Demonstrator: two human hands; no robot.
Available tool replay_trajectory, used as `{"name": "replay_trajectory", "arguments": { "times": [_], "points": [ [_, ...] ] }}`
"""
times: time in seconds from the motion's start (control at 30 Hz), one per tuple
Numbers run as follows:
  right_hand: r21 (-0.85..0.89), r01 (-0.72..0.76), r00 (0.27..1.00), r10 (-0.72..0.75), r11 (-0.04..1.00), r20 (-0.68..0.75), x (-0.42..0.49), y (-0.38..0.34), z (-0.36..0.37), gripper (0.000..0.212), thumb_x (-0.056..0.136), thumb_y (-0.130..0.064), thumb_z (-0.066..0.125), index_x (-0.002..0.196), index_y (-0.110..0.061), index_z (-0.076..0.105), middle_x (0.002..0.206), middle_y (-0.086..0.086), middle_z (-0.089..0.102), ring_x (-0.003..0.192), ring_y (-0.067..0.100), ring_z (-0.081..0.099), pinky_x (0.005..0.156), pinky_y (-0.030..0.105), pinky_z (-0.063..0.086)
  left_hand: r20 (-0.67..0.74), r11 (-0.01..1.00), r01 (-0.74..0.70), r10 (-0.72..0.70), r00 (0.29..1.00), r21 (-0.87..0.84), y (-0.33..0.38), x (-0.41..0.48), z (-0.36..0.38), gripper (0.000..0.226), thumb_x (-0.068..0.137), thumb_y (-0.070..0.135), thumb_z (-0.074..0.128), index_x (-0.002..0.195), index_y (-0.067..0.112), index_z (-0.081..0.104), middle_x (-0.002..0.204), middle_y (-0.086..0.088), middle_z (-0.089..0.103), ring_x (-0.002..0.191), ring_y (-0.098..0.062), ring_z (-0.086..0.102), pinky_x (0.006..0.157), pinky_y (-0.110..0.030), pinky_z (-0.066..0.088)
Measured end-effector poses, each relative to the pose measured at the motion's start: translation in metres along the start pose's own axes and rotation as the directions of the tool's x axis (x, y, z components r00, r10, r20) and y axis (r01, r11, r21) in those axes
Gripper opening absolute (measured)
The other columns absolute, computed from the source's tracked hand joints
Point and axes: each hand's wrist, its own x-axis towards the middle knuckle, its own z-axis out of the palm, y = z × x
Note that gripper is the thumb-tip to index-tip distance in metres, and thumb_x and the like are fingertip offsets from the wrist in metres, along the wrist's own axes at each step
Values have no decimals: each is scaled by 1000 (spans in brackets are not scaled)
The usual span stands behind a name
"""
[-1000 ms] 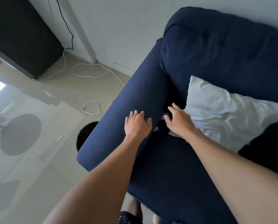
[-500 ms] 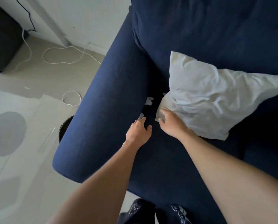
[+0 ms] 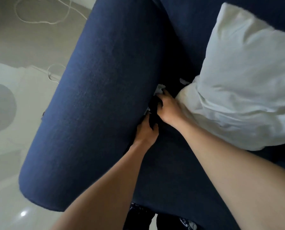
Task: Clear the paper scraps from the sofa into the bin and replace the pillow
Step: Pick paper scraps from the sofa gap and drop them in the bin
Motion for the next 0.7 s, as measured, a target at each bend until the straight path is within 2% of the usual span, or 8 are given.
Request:
{"name": "replay_trajectory", "arguments": {
  "times": [0.07, 0.13, 0.2, 0.27, 0.37, 0.43, 0.57, 0.7],
  "points": [
    [17, 16, 1000, -16, 1000, 9, 17, 3, 6, 44, 92, 0, 42, 135, -4, 50, 155, 18, 26, 143, 33, 27, 117, 29, 21, -28, 1000, -24, 23, 999, -18, -5, 12, 5, 67, 97, 22, 51, 154, 25, 16, 158, -1, 28, 145, -18, 27, 120, -32, 23],
    [36, -34, 998, 32, 999, 45, 31, 6, 12, 46, 94, -5, 42, 140, -5, 45, 160, 20, 11, 148, 34, 11, 123, 35, 12, -52, 999, -42, 41, 998, -23, -7, 21, 10, 66, 97, 20, 51, 154, 23, 16, 159, 0, 25, 147, -16, 22, 121, -28, 18],
    [3, -114, 987, 113, 993, 113, 44, 12, 20, 48, 97, -15, 41, 144, -6, 38, 162, 17, -1, 150, 32, -2, 123, 37, 4, -81, 998, -57, 56, 995, -5, -9, 29, 13, 65, 97, 21, 51, 153, 23, 19, 158, 0, 27, 146, -16, 24, 122, -33, 20],
    [-48, -148, 972, 154, 988, 178, 54, 18, 26, 51, 98, -21, 40, 147, -7, 34, 162, 16, -3, 150, 30, -6, 122, 37, 1, -89, 997, -76, 78, 993, 22, -13, 35, 16, 65, 95, 23, 51, 153, 26, 21, 158, 0, 29, 146, -16, 26, 121, -37, 23],
    [-101, -113, 969, 132, 988, 208, 62, 21, 29, 57, 97, -24, 41, 150, -11, 26, 162, 15, 6, 150, 32, 2, 124, 39, 5, -67, 994, -109, 111, 992, 33, -17, 40, 16, 67, 93, 24, 51, 153, 27, 20, 158, 0, 27, 146, -17, 25, 120, -40, 24],
    [-107, -66, 975, 87, 992, 205, 62, 22, 27, 62, 94, -18, 46, 151, -10, 23, 159, 16, 16, 147, 35, 14, 122, 42, 15, -80, 994, -107, 109, 991, 32, -17, 42, 15, 64, 95, 22, 51, 153, 23, 23, 159, -1, 26, 147, -17, 23, 121, -39, 21],
    [-115, -44, 988, 60, 992, 143, 59, 22, 23, 41, 93, -9, 48, 133, -2, 50, 138, 22, 49, 130, 37, 45, 110, 38, 38, -96, 997, -40, 47, 994, 70, -16, 42, 15, 62, 96, 21, 50, 152, 17, 24, 160, -3, 24, 148, -18, 21, 122, -35, 18],
    [12, -74, 997, 74, 997, 30, 48, 16, 23, 34, 93, -7, 46, 124, -4, 58, 128, 20, 57, 119, 34, 55, 101, 35, 47, -100, 994, -34, 45, 994, 107, -15, 37, 11, 62, 96, 23, 49, 152, 15, 25, 159, -4, 27, 147, -19, 23, 122, -33, 18]
  ]
}}
